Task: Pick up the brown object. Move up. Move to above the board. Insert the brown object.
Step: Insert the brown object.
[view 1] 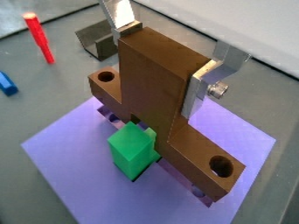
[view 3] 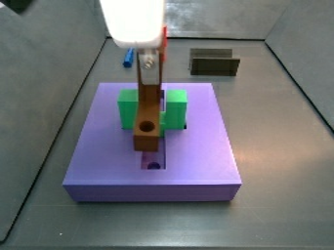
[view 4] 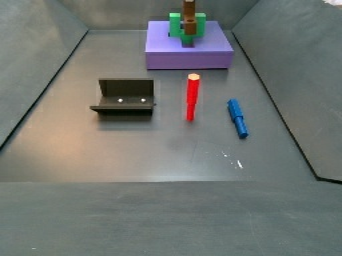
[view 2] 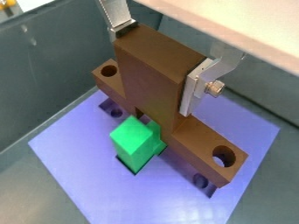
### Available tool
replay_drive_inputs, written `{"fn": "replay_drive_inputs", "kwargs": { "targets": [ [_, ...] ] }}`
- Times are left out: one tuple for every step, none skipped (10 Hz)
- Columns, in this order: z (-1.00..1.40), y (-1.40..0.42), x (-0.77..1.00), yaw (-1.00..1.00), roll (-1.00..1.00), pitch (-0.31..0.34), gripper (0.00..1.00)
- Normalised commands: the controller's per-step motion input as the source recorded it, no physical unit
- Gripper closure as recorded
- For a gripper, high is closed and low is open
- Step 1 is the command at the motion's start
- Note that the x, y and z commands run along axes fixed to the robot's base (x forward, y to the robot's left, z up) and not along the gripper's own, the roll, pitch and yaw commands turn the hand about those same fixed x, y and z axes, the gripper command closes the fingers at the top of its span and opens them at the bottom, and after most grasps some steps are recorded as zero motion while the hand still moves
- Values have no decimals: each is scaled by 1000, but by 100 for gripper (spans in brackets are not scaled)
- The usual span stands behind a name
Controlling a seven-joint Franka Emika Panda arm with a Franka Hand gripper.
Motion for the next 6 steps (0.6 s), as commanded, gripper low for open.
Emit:
{"fn": "replay_drive_inputs", "kwargs": {
  "targets": [
    [-283, 0, 194, 126, 0, -29, 100],
    [-283, 0, 194, 111, 24, -4, 100],
    [-277, 0, 71, 123, 111, 0, 100],
    [-306, -9, 0, 140, 167, 0, 100],
    [-451, 0, 0, 149, 121, -34, 100],
    [-371, -26, 0, 129, 106, -33, 100]
  ]
}}
